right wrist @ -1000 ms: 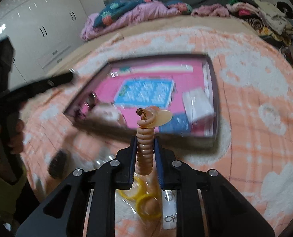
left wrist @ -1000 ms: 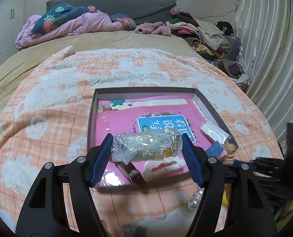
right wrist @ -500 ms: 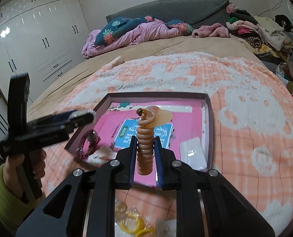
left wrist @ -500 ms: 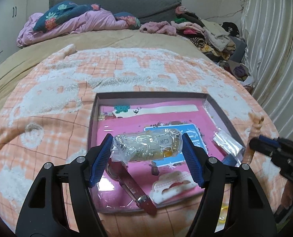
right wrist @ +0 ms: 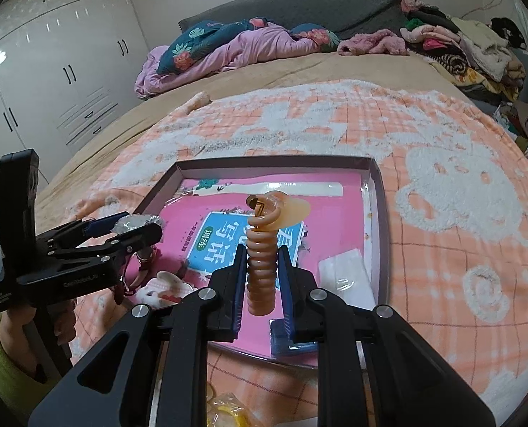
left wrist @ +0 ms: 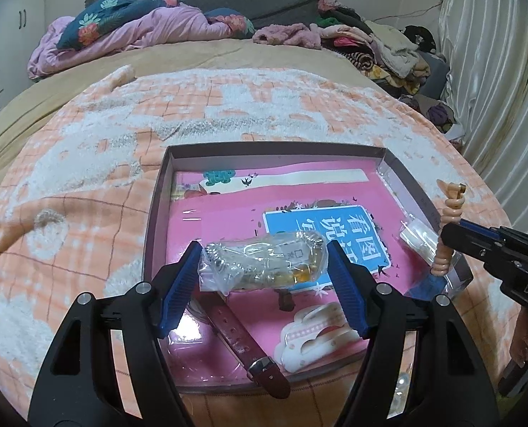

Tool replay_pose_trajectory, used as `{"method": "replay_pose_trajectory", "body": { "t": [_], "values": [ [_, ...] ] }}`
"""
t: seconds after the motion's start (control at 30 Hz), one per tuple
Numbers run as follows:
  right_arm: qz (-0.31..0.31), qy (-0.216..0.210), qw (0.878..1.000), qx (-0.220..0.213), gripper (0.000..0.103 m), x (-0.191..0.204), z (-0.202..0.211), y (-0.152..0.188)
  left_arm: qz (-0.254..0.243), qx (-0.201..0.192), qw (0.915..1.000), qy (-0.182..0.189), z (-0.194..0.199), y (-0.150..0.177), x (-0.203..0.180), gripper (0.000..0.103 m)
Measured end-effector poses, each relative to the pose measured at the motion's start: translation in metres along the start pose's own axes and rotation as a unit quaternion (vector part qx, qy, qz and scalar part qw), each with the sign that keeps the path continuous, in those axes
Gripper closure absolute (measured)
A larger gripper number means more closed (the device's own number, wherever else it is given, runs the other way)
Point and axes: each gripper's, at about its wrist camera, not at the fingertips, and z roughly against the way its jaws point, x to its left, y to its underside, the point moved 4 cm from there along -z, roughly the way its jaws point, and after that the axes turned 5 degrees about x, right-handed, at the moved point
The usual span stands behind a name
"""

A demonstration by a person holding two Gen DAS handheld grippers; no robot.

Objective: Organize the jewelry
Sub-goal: 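Carry the clear bag and orange hair tie into the tray and open both tools, then lift both tools back from the tray toward the pearl earrings and earring card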

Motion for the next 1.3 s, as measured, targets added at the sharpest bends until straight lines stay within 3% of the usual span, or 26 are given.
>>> {"method": "replay_pose_trajectory", "body": {
  "t": [0.23,0.47,0.67,0.77,1.3],
  "values": [
    [-0.005,0.004,1.000,-0.008,0.083,0.000,0.003,0.002,-0.002,-0.003,1.0000,-0.004,0.002,0.001,-0.001,0.038],
    [-0.016,0.008,0.999,-0.034,0.045,-0.004,0.025,0.005,0.004,-0.012,0.9999,-0.005,0.014,-0.004,0.003,0.029],
    [-0.013,0.023,0.998,-0.064,0.032,-0.002,0.052,0.007,0.020,-0.041,0.9989,-0.006,0.042,-0.013,0.010,0.010],
    [-0.015,0.022,0.996,-0.082,0.023,-0.002,0.069,0.008,0.025,-0.057,0.9979,-0.019,0.055,-0.016,0.015,0.010],
    [-0.007,0.027,0.990,-0.139,0.019,0.009,0.140,0.024,0.034,-0.113,0.9930,0.002,0.130,-0.005,0.014,0.010]
  ]
}}
